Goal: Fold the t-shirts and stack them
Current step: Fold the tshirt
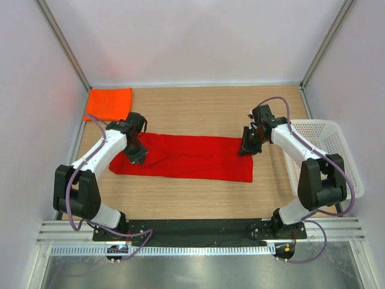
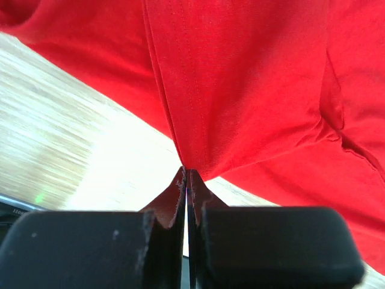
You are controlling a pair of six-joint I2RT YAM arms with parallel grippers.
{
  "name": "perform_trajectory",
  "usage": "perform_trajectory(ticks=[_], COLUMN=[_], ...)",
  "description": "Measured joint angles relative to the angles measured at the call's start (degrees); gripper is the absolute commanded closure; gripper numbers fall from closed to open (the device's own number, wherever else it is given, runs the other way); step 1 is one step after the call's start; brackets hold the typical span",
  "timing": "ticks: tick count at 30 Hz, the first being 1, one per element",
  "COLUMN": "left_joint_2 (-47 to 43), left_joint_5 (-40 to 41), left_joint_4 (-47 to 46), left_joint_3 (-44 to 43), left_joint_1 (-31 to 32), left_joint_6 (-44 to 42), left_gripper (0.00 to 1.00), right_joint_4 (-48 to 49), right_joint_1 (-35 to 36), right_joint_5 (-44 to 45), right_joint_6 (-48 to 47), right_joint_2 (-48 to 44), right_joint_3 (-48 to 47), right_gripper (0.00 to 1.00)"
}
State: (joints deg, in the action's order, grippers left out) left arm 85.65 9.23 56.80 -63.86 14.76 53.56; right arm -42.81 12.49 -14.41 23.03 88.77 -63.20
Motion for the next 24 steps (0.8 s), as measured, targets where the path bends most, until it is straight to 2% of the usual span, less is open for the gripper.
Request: perform_trajectory(ticks=[1, 3, 4, 5, 9, 11, 13, 17, 20, 24], left_joint_2=[-0.24, -0.26, 0.02, 0.24, 2.05, 2.12, 2.12, 2.47, 5.64, 13.16], left_joint_5=[0.17, 0.35, 0.5, 0.57, 1.4, 1.84, 2.29, 2.19, 1.46, 0.96], left_joint_4=[0.04, 0.02, 0.04, 0.07, 0.17, 0.46, 0.42, -1.05, -2.16, -5.18], left_joint_3=[0.35, 0.92, 1.16, 1.22, 1.16, 0.61, -0.72, -4.11, -7.8, -11.34], left_joint_1=[0.35, 0.61, 0.63, 0.61, 0.61, 0.61, 0.61, 0.11, -2.05, -5.66], left_joint_6=[0.39, 0.66, 0.87, 0.85, 0.2, -0.24, -1.38, -4.44, -6.34, -8.52], left_gripper=[0.98, 0.88, 0.72, 0.66, 0.5, 0.46, 0.47, 0.62, 0.69, 0.7], right_joint_4=[0.02, -0.04, -0.04, -0.09, -0.26, -0.44, -0.57, -0.66, -1.2, -2.32], right_joint_1=[0.07, 0.26, 0.37, 0.5, 1.09, 1.57, 2.12, 3.13, 3.52, 3.54], right_joint_5=[-0.15, -0.37, -0.42, -0.48, -0.55, -0.55, -0.52, 0.0, 0.85, 2.1], right_joint_6=[0.0, -0.02, -0.04, -0.11, -0.22, -0.24, -0.24, -0.42, -0.44, -0.48], right_joint_2=[0.0, 0.0, 0.0, 0.0, 0.0, 0.11, 0.31, 1.22, 1.64, 2.12], right_joint_3=[0.09, 0.15, 0.15, 0.15, 0.15, 0.15, 0.15, 0.15, 0.15, -0.31], right_gripper=[0.79, 0.78, 0.78, 0.78, 0.76, 0.75, 0.74, 0.7, 0.7, 0.69])
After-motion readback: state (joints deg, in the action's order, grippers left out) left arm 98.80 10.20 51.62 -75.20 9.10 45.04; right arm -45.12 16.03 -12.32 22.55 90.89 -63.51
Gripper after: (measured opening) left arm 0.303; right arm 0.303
